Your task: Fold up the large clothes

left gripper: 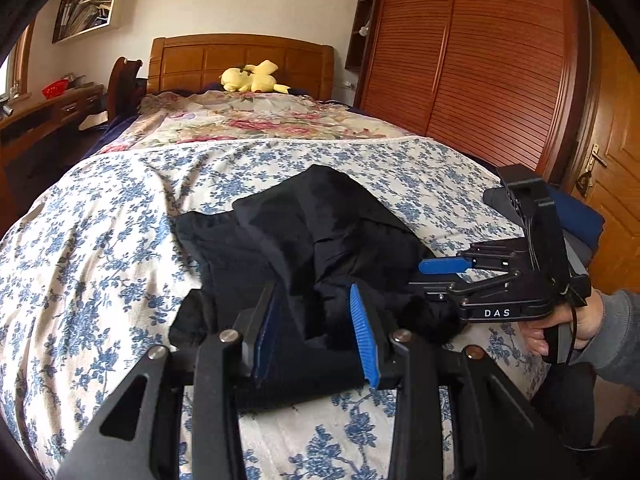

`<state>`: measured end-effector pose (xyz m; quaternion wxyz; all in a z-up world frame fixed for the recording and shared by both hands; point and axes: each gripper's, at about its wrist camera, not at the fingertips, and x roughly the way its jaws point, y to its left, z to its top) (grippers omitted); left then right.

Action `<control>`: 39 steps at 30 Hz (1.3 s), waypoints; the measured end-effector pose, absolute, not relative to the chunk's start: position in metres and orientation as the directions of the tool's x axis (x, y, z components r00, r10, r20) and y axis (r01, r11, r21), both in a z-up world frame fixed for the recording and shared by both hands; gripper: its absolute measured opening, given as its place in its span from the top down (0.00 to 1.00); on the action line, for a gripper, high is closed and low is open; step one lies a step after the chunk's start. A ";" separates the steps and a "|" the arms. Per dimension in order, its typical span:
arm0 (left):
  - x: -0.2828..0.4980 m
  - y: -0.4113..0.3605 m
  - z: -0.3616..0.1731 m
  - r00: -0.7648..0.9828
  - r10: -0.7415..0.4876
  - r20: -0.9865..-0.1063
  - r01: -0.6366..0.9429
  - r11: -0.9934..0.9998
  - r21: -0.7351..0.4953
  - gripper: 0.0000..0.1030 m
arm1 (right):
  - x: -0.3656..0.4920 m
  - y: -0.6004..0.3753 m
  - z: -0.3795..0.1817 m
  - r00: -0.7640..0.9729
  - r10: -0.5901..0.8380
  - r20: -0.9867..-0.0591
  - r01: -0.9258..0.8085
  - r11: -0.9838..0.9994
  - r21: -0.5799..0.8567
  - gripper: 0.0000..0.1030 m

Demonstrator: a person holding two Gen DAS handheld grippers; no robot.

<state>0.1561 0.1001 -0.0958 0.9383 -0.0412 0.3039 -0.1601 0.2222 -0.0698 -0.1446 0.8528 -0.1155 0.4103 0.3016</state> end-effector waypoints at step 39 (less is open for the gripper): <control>0.129 0.174 -0.105 0.815 -0.169 -0.554 0.093 0.982 -0.163 0.97 | 0.200 -0.029 -0.108 0.466 0.517 -0.718 -0.714 0.699 0.039 0.56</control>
